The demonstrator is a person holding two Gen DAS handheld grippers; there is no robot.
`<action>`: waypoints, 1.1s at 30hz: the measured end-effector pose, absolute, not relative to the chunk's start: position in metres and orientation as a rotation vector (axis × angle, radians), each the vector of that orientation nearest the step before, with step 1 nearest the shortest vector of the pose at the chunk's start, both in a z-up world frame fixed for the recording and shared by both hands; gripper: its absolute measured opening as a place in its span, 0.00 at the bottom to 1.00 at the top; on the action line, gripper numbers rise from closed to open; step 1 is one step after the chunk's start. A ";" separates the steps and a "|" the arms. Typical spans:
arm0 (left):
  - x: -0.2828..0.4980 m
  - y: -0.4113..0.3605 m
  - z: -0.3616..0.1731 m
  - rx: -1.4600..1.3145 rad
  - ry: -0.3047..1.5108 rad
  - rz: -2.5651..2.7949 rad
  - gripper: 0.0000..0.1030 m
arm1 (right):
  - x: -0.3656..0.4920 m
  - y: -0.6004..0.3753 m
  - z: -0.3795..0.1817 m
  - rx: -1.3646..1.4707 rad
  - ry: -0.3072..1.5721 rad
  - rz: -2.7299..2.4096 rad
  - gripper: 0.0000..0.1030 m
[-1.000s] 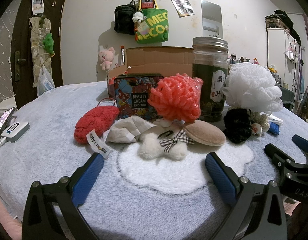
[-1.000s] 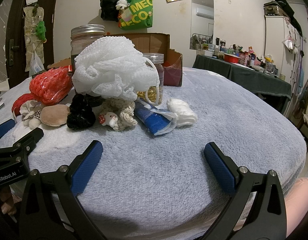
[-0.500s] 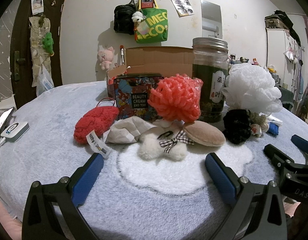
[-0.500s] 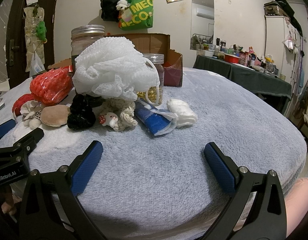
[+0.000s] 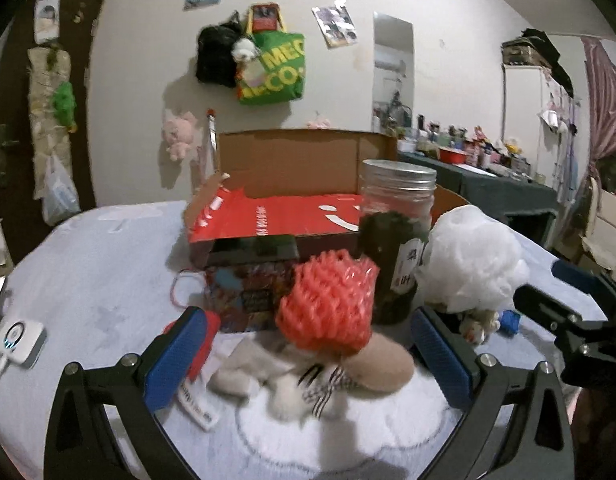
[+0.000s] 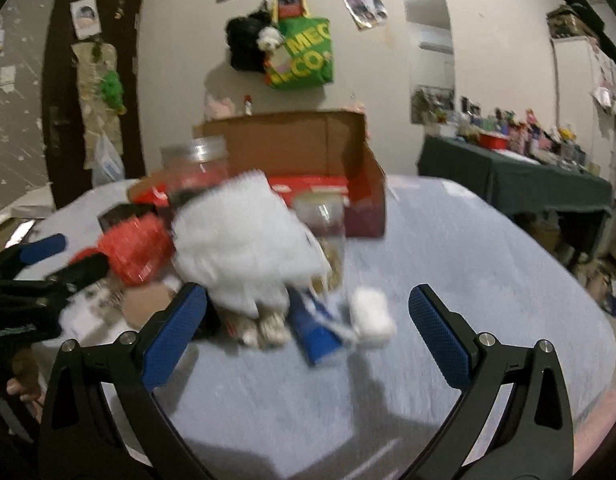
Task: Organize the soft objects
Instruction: 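Grasp the red mesh net with the left tool while the right grasps the white bath puff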
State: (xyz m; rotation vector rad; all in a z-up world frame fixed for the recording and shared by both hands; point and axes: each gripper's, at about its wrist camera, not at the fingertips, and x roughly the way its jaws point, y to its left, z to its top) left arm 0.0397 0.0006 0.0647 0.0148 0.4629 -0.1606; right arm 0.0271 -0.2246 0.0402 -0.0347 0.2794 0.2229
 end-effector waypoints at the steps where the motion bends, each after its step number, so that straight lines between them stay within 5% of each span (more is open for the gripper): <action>1: 0.044 0.001 0.066 0.011 0.477 -0.172 1.00 | 0.030 -0.223 0.044 -0.039 0.274 0.238 1.00; 16: 0.086 -0.001 0.066 0.050 0.606 -0.195 0.99 | 0.089 -0.212 0.054 -0.006 0.457 0.458 1.00; 25: 0.092 0.001 0.063 0.054 0.633 -0.216 0.82 | 0.092 -0.211 0.048 0.014 0.501 0.545 1.00; 30: 0.092 -0.001 0.062 0.040 0.661 -0.290 0.54 | 0.088 -0.211 0.048 0.018 0.500 0.575 0.78; 33: 0.087 -0.005 0.064 0.053 0.654 -0.305 0.48 | 0.083 -0.212 0.049 0.011 0.487 0.574 0.63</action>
